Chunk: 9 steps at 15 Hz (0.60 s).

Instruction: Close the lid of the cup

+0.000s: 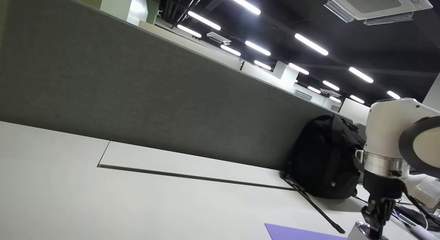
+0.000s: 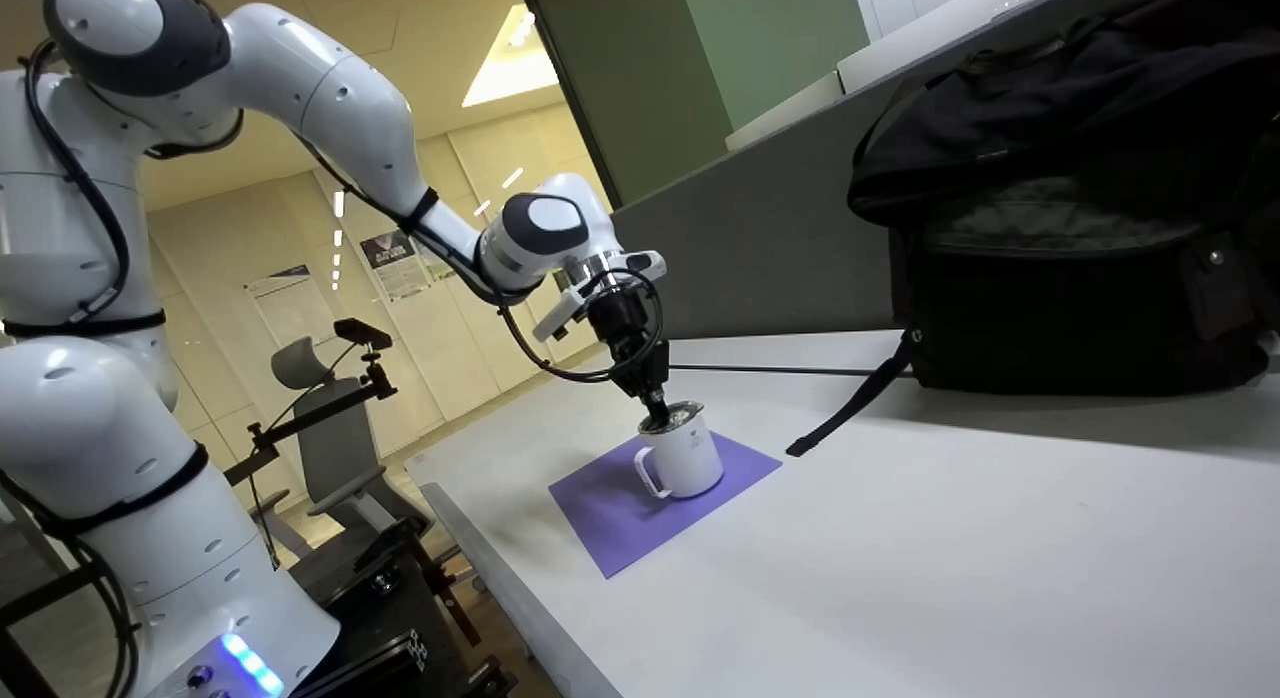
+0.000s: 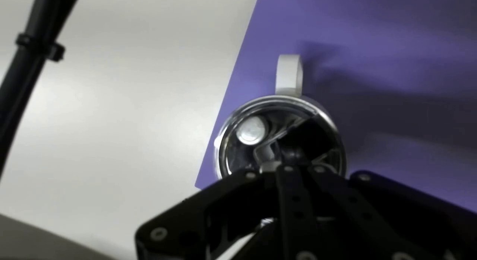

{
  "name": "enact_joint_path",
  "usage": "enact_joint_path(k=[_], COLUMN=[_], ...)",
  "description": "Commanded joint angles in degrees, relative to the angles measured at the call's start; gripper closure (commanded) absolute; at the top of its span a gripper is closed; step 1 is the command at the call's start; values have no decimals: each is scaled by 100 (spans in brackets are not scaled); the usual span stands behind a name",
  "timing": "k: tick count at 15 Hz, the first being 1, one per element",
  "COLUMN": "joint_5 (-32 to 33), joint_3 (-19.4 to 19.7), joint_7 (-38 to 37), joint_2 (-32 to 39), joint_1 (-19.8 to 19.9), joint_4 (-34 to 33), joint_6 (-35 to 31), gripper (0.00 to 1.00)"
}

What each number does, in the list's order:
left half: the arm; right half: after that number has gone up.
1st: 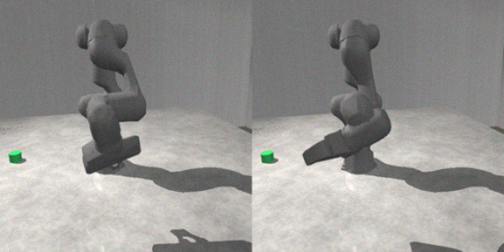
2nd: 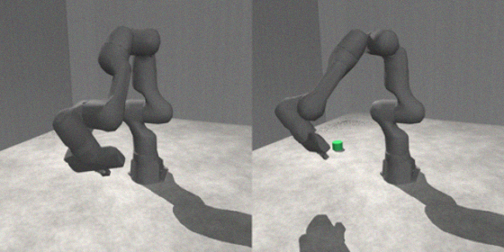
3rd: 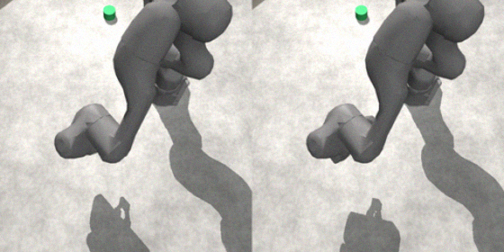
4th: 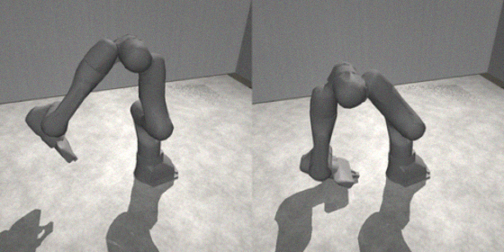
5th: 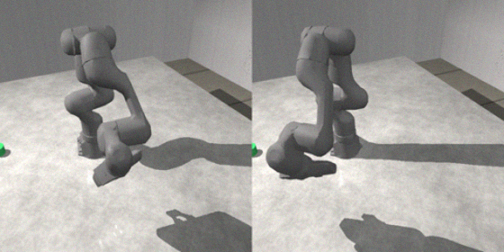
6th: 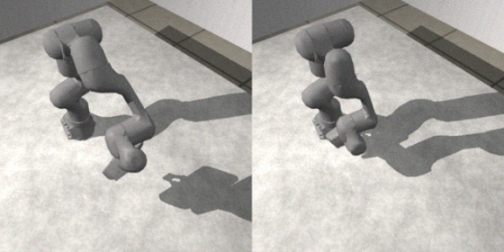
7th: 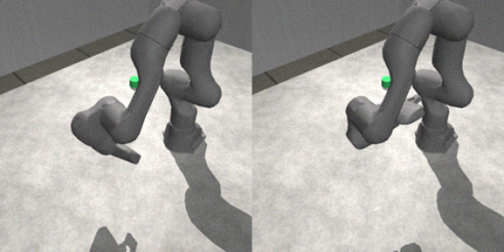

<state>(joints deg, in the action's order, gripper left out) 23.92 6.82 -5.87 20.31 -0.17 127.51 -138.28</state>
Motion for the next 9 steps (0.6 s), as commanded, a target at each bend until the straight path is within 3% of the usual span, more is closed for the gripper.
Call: enact_joint_path(k=[1,5,6,7,9], joint_5=[-10,-747,-1154,-1503,-2009], joint_3=[144,-18,-129,-200,-272], joint_7=[-83,594,1004,1322,1781], joint_2=[-188,-570,-635,-685,-762], joint_1=[33,352,478,558,657], joint_4=[-153,-268,-316,-375,-471], joint_6=[127,121,187,309,476], gripper=[100,100,74,74,61])
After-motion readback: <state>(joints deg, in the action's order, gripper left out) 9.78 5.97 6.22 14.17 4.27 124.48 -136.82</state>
